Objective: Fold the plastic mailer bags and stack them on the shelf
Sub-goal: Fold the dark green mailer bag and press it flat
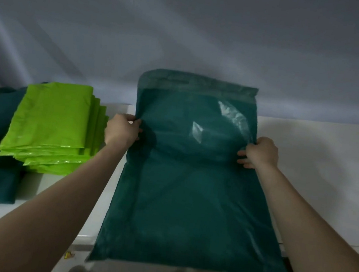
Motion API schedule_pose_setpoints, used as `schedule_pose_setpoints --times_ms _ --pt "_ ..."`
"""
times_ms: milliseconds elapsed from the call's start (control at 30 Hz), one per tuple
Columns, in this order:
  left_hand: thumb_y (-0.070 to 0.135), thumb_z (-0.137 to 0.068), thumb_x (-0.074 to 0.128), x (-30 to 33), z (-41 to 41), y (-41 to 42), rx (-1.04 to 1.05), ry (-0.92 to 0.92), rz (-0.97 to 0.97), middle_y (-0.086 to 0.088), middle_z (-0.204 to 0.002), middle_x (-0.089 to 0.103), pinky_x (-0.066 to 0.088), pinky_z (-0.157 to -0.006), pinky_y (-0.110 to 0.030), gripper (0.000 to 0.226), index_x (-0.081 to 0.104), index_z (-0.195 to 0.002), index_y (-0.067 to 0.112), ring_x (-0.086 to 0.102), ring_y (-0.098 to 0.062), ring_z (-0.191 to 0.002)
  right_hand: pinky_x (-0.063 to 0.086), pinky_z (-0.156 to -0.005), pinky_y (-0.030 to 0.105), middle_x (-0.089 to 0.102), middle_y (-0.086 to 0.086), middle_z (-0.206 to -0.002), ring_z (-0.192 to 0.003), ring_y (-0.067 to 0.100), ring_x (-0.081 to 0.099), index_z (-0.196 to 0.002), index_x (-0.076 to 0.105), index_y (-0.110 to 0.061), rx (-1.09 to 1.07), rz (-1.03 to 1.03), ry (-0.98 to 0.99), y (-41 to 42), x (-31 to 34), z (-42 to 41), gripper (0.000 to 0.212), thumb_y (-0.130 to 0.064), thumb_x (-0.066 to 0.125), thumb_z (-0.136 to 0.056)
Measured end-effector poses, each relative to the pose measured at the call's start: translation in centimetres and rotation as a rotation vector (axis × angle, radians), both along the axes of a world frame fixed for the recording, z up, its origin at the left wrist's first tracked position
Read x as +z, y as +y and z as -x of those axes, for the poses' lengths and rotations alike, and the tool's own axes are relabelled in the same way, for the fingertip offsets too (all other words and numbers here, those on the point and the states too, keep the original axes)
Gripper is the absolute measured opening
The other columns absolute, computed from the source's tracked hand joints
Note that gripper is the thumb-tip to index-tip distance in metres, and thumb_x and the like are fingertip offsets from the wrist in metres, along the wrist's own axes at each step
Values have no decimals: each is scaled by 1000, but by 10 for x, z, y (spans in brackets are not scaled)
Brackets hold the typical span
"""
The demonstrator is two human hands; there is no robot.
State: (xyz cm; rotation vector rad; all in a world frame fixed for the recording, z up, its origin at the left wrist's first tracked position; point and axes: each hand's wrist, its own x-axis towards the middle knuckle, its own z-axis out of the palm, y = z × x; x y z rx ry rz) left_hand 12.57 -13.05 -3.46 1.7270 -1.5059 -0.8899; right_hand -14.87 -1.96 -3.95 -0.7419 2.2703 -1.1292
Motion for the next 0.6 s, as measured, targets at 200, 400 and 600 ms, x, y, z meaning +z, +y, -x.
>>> schedule_pose_setpoints --times_ms 200,400,600 --pt "17 -97 47 15 4 -13 -78 337 -38 -7 -114 62 43 -100 -40 27 56 -121 9 57 -24 -106 57 -72 43 63 15 -113 -94 32 64 -113 42 -10 -27 159 -112 -9 8 1 19 -13 33 -96" --pt "5 -96 24 28 3 0 -96 689 -117 -2 -113 54 49 -88 -37 27 49 -91 16 59 -17 -101 52 -78 40 51 16 -133 -108 30 62 -141 29 -7 -50 314 -455 -2 19 -2 41 -20 22 -103" --pt "43 -96 15 18 -10 9 -35 787 -251 -7 -120 60 50 -85 -35 57 59 -115 12 60 -24 -97 58 -71 39 59 12 -110 -86 28 60 -105 55 -5 -94 377 -661 18 22 1 29 -30 40 -100"
